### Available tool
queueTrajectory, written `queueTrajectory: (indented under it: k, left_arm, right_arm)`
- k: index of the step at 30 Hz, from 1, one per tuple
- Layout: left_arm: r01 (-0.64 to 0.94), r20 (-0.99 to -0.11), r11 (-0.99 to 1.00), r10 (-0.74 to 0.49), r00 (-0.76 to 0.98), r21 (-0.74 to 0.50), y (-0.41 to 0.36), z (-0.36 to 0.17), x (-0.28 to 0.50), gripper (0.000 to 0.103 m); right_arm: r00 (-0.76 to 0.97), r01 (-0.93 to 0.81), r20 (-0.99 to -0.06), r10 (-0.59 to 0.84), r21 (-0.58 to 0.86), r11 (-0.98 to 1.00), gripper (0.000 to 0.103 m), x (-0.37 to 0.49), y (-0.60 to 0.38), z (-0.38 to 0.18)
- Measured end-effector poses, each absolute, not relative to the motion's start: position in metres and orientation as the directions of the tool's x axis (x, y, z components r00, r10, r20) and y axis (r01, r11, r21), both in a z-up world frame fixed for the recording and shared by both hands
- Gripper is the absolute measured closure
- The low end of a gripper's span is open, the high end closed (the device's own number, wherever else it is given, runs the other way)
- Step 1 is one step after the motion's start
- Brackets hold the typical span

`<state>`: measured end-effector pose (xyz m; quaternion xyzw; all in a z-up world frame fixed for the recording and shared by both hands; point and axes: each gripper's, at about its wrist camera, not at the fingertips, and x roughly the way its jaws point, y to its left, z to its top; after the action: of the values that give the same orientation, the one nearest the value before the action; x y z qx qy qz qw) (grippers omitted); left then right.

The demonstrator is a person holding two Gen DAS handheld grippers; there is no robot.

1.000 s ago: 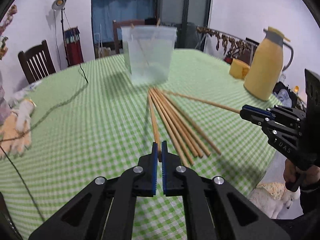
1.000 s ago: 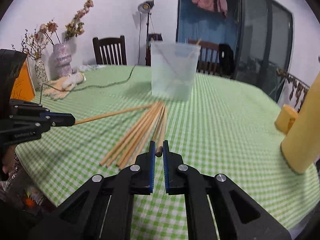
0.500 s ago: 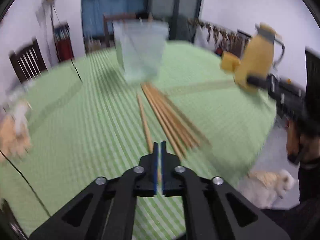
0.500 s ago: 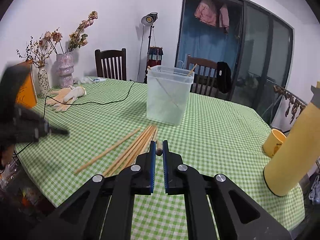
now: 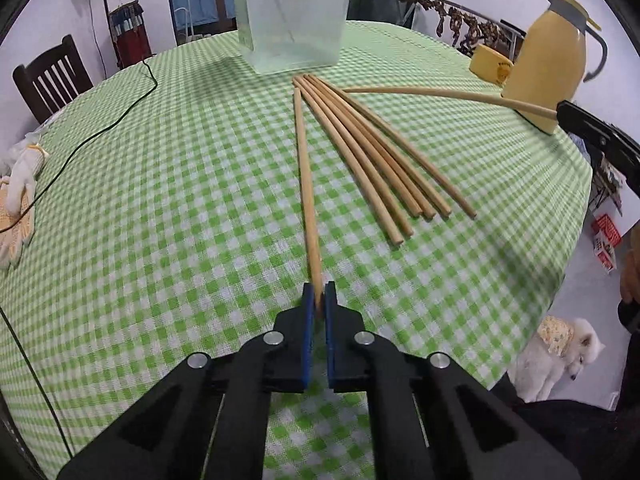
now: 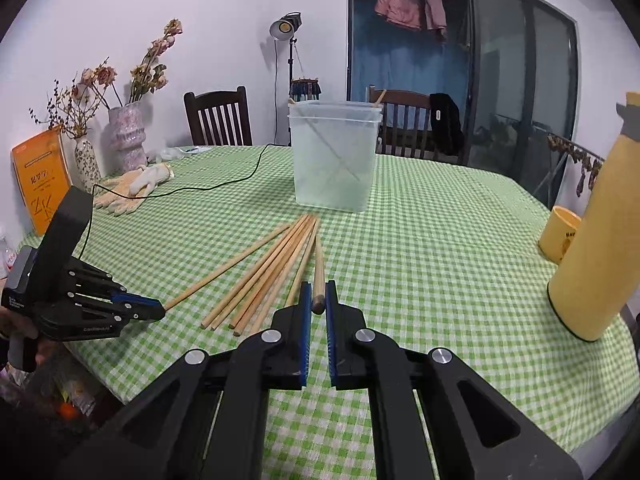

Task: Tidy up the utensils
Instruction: 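Lift the chopsticks in both grippers and carry them toward the clear container, then lower both chopsticks into the clear container and open both grippers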

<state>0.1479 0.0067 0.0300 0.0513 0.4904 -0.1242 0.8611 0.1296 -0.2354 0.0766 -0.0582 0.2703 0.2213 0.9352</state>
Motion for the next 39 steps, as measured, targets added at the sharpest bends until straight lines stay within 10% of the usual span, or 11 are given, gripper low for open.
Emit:
queueTrajectory:
  k: [20, 39]
  left_arm:
    - [0.339, -0.701, 0.940, -0.224, 0.677, 0.027, 0.032, 0.194, 0.143, 0.102]
    - [0.486, -0.697, 0.874, -0.359, 0.621, -0.017, -0.008, 0.265, 0.293, 0.102]
  right_arm:
    - [0.812, -0.483, -0.418, 0.408, -0.089, 0.871, 0.096, 0.132, -0.239, 0.150]
    - [0.645, -0.569, -0.588, 0.488, 0.056, 0.821, 0.097, 0.269, -0.211, 0.216]
